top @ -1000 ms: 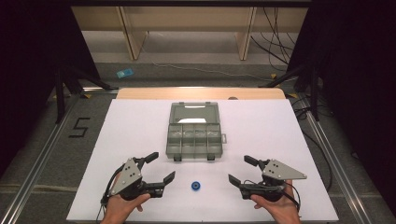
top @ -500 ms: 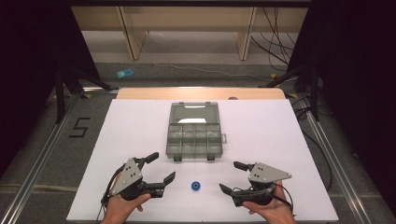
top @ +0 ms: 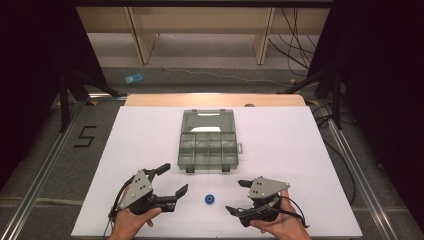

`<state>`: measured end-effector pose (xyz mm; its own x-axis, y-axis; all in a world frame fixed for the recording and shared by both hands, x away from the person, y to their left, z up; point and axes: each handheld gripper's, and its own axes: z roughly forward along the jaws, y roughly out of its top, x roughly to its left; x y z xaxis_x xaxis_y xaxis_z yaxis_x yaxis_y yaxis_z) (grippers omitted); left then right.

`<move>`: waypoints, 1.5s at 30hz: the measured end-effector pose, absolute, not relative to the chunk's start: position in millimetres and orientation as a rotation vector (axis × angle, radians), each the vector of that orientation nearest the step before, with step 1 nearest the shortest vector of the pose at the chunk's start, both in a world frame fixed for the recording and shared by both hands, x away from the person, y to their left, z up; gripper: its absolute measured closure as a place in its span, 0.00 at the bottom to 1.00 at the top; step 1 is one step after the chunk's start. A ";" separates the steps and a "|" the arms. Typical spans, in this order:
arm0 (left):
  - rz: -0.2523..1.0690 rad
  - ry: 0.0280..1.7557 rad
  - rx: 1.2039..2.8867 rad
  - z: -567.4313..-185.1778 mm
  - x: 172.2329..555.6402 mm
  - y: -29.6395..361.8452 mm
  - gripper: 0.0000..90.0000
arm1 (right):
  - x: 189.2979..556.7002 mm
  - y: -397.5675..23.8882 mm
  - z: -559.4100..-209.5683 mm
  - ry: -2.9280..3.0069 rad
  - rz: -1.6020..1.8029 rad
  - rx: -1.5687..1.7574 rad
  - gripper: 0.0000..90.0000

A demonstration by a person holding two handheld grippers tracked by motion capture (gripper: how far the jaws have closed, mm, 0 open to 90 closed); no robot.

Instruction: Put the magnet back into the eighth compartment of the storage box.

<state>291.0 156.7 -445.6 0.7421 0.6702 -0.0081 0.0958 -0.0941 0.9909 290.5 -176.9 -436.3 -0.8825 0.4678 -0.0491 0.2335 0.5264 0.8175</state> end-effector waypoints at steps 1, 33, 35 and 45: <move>0.542 0.637 1.629 -445.1 290.2 157.1 0.18 | 291.7 -174.4 -436.8 2.517 1.274 0.572 0.21; 0.535 0.631 1.617 -445.7 291.1 156.9 0.18 | 322.6 -116.7 -450.1 2.757 0.972 0.447 0.29; 0.534 0.630 1.615 -445.8 291.1 156.8 0.18 | 323.7 -114.0 -451.0 2.762 0.957 0.436 0.29; 0.535 0.638 1.627 -445.4 290.2 156.9 0.18 | 328.6 -106.1 -454.3 2.798 0.912 0.408 0.31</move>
